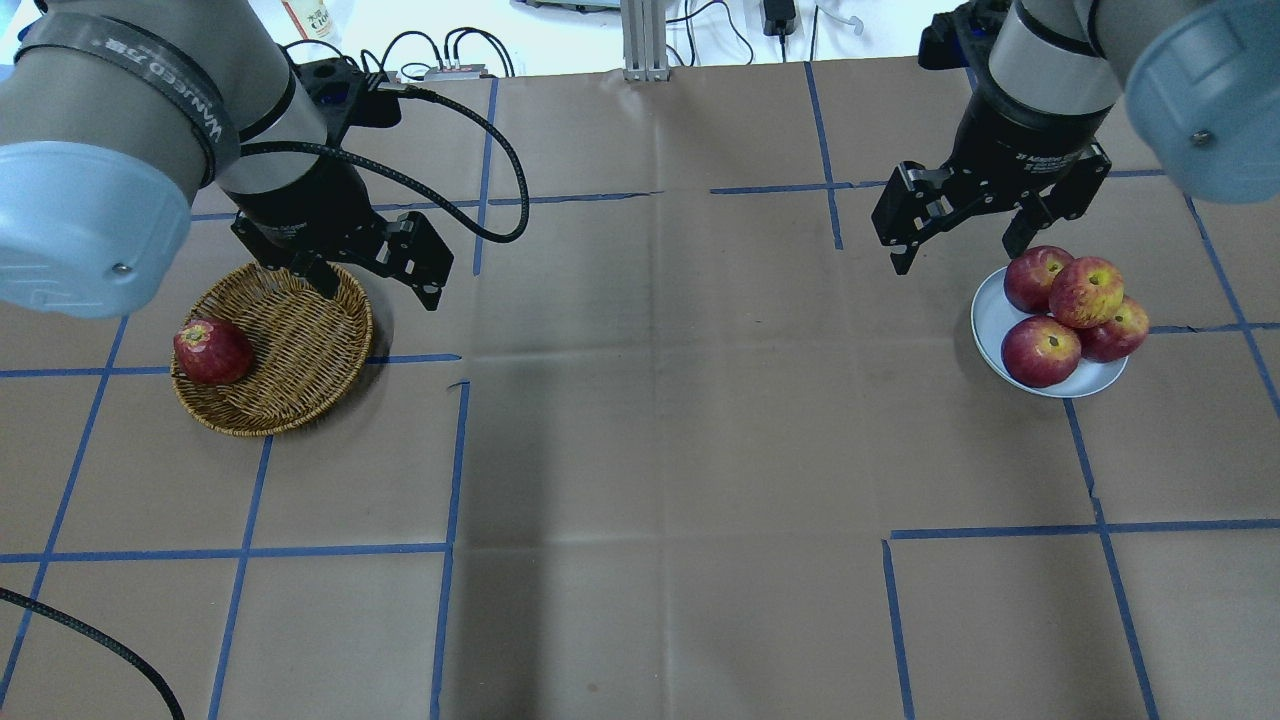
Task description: Transfer apple from basket to plate
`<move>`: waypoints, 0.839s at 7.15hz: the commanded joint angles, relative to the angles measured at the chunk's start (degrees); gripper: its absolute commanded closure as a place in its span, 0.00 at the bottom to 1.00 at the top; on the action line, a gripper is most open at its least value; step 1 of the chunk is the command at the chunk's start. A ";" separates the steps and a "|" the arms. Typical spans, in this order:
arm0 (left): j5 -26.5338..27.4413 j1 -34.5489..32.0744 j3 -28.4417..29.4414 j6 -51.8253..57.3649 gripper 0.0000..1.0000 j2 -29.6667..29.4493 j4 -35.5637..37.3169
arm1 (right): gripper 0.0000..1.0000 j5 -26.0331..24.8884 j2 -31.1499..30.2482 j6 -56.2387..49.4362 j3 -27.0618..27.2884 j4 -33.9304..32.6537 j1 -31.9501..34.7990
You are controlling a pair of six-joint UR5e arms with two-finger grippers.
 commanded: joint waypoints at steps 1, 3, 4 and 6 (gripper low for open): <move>0.00 0.00 -0.01 0.00 0.01 -0.03 -0.05 | 0.00 -0.19 -0.07 0.87 -0.05 1.21 0.59; 0.09 0.00 -1.05 0.00 0.01 0.15 0.39 | 0.00 -0.37 -0.16 0.87 0.13 1.12 0.68; 0.00 0.00 -1.15 -0.09 0.01 0.15 1.26 | 0.00 -0.28 -0.24 0.87 0.39 0.95 0.68; 0.00 0.00 -1.15 -0.09 0.01 0.15 1.27 | 0.00 -0.28 -0.16 0.87 0.30 0.42 0.68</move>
